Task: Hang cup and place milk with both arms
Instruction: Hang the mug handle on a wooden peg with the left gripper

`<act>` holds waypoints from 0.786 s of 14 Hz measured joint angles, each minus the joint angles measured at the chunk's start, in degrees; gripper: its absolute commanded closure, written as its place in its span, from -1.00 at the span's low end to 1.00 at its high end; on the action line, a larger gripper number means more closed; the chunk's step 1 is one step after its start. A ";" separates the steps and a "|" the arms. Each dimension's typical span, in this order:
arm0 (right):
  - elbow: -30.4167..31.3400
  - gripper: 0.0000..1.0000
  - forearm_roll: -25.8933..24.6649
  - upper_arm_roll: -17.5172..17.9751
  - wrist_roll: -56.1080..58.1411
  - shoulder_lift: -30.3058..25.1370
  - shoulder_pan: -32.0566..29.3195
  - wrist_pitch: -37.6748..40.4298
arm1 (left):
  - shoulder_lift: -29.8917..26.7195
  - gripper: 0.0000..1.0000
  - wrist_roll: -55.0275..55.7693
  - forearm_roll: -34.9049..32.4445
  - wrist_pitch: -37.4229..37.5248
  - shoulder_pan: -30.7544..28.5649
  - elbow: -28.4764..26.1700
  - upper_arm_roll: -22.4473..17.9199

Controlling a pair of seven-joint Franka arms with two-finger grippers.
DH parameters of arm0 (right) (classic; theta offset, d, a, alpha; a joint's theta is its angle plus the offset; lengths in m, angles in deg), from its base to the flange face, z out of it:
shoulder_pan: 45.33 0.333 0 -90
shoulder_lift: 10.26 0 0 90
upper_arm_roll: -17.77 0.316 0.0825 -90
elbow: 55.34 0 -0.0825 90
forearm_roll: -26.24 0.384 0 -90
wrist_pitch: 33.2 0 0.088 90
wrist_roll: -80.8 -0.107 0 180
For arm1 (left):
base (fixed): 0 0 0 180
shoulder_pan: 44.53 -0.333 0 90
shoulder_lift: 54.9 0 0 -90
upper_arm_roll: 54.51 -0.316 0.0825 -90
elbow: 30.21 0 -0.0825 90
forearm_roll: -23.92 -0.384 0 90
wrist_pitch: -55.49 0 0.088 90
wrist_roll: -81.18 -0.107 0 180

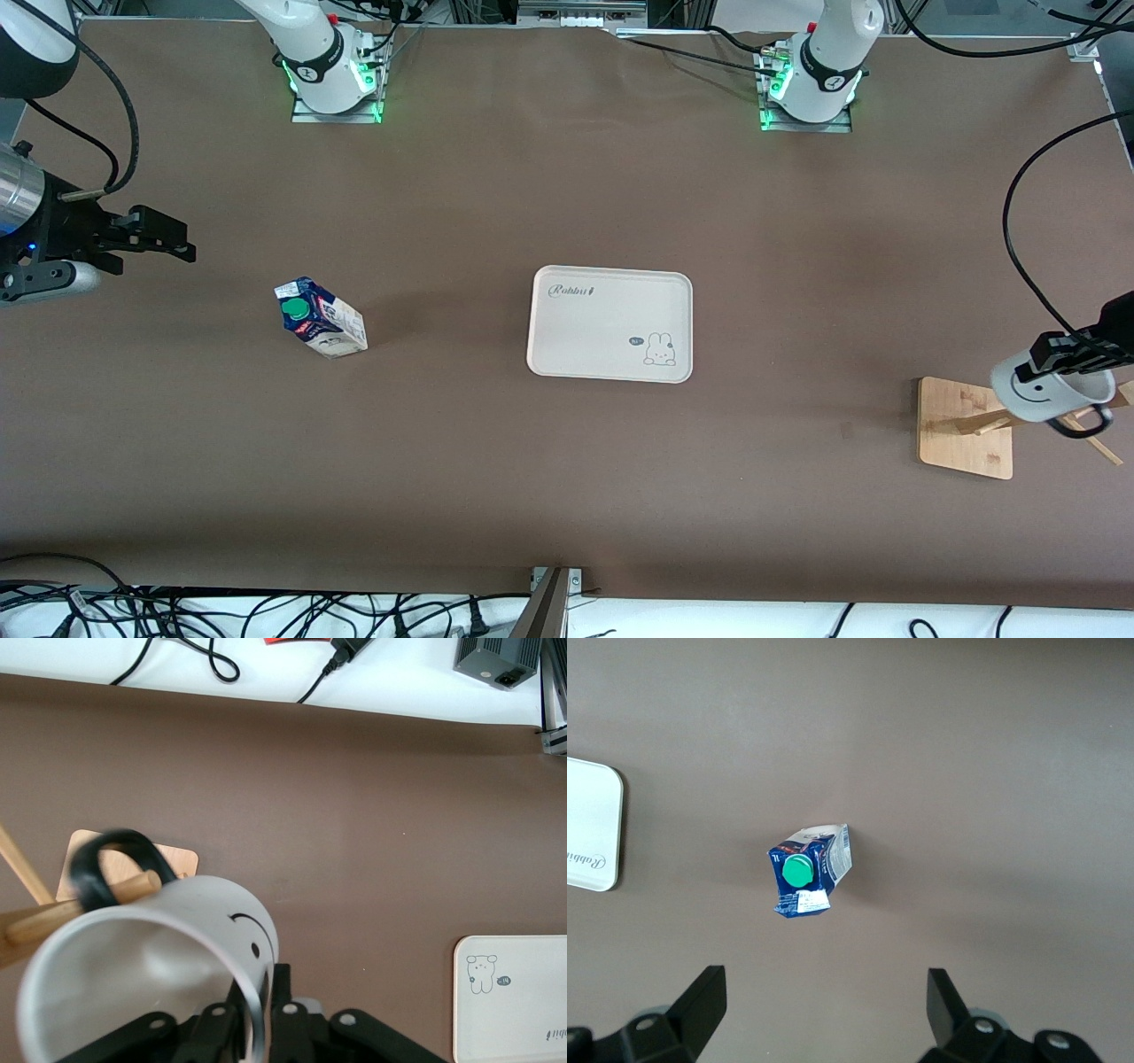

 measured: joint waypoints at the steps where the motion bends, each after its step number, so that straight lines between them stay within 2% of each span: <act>1: 0.01 -1.00 0.02 -0.02 0.00 0.08 -0.40 0.03 | 0.12 -1.00 -1.02 1.15 0.00 -0.15 -0.50 -0.09; 3: 0.02 -1.00 1.12 -0.07 0.04 0.46 -1.47 0.07 | 0.16 -1.00 -1.76 1.59 0.99 -0.21 -0.68 -0.38; 5: 0.02 -1.00 1.90 -0.08 0.16 0.76 -1.97 0.07 | -0.10 -1.00 -1.98 1.32 6.14 -0.10 0.19 -0.98; 9: 0.01 -1.00 2.01 0.00 0.19 0.79 -1.96 0.06 | -1.17 -1.00 -2.02 -0.85 16.38 0.31 6.06 -1.51; 11: 0.00 -1.00 2.01 0.10 0.25 0.79 -1.95 0.05 | -1.51 -1.00 -1.90 -3.28 19.06 1.20 8.32 -1.29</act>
